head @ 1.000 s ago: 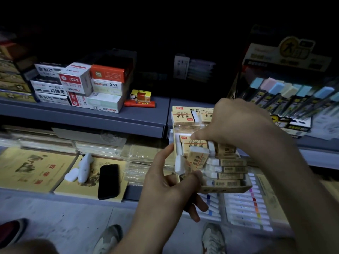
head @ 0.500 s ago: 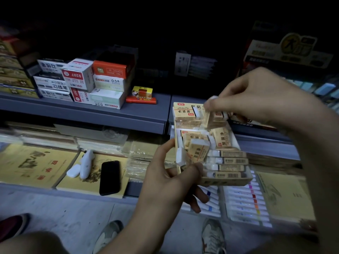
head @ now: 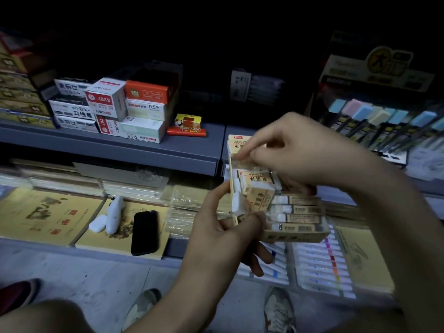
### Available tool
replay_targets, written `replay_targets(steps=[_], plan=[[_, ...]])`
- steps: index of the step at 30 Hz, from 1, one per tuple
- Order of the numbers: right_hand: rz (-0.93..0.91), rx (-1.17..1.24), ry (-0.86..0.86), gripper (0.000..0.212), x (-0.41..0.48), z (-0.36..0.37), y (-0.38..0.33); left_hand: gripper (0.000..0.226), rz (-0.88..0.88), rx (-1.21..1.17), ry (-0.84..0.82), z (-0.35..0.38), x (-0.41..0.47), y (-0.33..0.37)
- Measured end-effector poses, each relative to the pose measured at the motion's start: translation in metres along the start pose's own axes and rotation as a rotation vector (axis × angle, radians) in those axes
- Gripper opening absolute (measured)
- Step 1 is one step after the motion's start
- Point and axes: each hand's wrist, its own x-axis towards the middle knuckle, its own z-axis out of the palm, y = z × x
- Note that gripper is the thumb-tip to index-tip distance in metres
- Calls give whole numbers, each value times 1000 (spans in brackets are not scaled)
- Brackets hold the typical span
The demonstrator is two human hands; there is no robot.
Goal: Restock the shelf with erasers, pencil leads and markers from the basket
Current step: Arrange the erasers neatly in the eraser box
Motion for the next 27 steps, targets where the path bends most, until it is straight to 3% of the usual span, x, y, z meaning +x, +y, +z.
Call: replay_targets(steps=[4, 8, 16, 23, 27], plan=[[155, -280, -65, 49, 3, 8, -9, 62, -12, 0, -4, -1, 1, 0], [232, -348, -157, 37, -1, 4, -18, 63, -13, 20, -14, -2, 0, 0], [292, -431, -227, 52, -6, 5, -28, 57, -6, 13, -12, -3, 1, -3], [202, -387, -241, 42, -5, 6, -22, 62, -10, 23, -12, -2, 0, 0], [160, -125, -167, 28, -17, -17, -13, 61, -17, 16, -8, -2, 0, 0]])
